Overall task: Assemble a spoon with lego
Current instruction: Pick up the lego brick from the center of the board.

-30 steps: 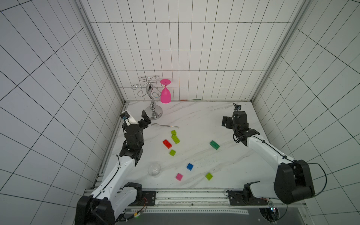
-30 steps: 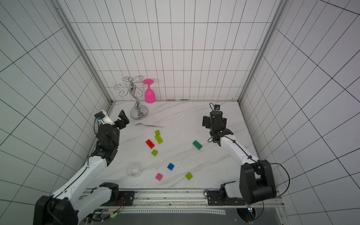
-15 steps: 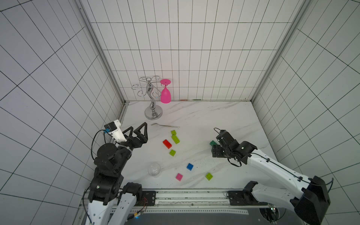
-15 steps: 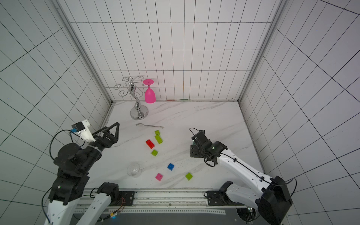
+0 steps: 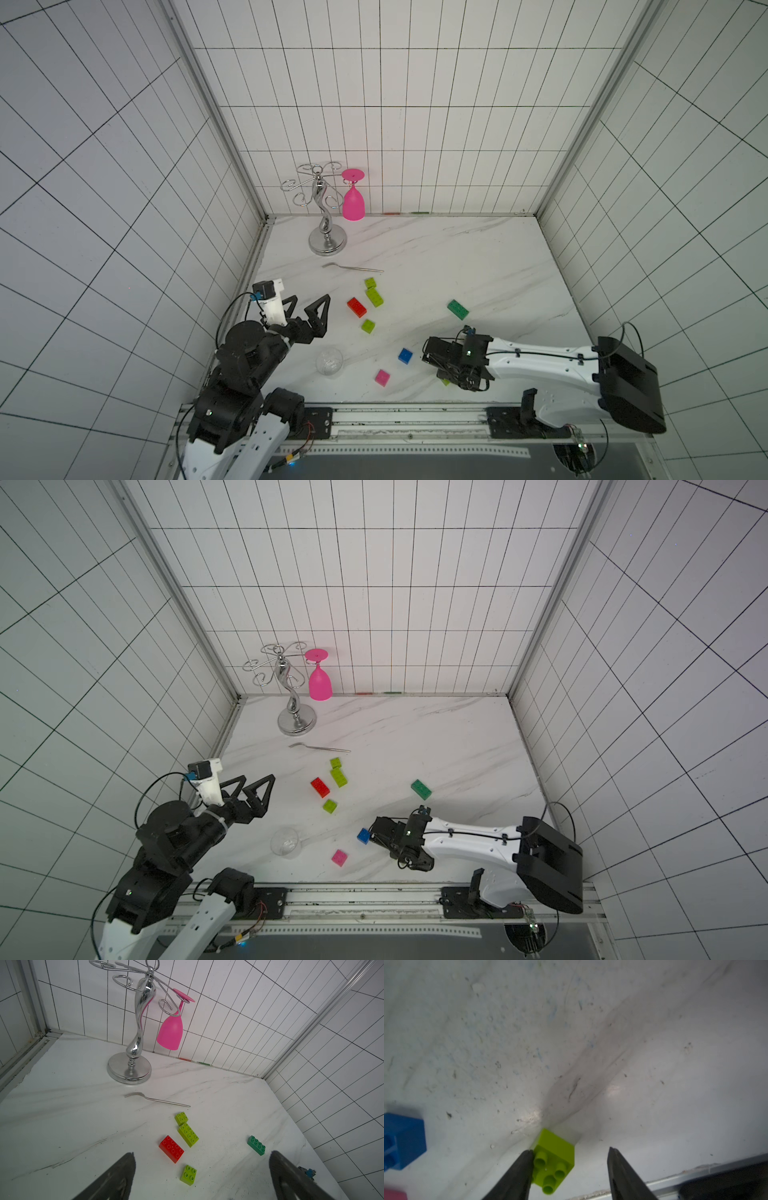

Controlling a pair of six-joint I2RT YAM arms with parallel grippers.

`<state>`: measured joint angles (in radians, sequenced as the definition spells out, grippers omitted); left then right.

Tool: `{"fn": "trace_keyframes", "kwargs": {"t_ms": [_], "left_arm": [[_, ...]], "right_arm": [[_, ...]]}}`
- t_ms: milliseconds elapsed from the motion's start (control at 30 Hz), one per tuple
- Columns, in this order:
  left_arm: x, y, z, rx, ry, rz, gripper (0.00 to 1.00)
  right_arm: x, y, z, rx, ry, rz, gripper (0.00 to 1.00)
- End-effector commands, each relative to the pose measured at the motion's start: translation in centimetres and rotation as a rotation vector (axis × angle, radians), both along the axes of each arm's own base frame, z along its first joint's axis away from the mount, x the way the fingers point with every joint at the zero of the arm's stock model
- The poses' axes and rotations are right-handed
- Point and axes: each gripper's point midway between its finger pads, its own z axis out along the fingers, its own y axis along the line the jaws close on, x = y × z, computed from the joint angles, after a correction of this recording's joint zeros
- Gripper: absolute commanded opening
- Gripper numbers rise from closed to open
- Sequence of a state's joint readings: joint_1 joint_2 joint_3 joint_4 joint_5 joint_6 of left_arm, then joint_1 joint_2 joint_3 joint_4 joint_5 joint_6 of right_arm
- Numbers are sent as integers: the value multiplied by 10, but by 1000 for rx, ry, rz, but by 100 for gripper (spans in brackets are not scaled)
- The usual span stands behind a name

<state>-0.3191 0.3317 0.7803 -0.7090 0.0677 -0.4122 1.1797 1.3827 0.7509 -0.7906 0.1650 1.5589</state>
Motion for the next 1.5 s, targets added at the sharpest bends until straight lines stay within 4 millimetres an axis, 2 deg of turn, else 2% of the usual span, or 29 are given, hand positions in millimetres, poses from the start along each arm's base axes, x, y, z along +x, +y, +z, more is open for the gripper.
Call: {"fn": "trace_keyframes", "kwargs": {"t_ms": [0,200,400,533,800,1033,1300,1367,1467], "left_arm": [[-5,0,2,26,-24,-11,99],[-11,-3,4,26,-39,-34,99],[-14,-4,5,26,-51,-48,99],[-15,-6,5,24,-53,-56,99],[-17,-8,5,23,-54,-71,99],[-15,-10,3,24,-47,-76,99],[-13,-12,0,26,-35,-82,99],[-13,-12,-1,27,-32,-84,99],[-13,-13,-1,26,-31,-87,99]], "right_arm": [[-8,-4,-10,-52,50,-142,58],[-5,8,-17,-32,53,-154,57],[0,11,-9,-50,26,-129,56],[8,7,5,-108,-19,-80,55],[19,6,14,-114,-82,-31,38],[24,7,5,-70,-79,6,42],[28,-8,-8,-88,-49,0,49],[28,-8,-12,-77,-43,-2,49],[30,-11,-12,-74,-44,3,40]]}}
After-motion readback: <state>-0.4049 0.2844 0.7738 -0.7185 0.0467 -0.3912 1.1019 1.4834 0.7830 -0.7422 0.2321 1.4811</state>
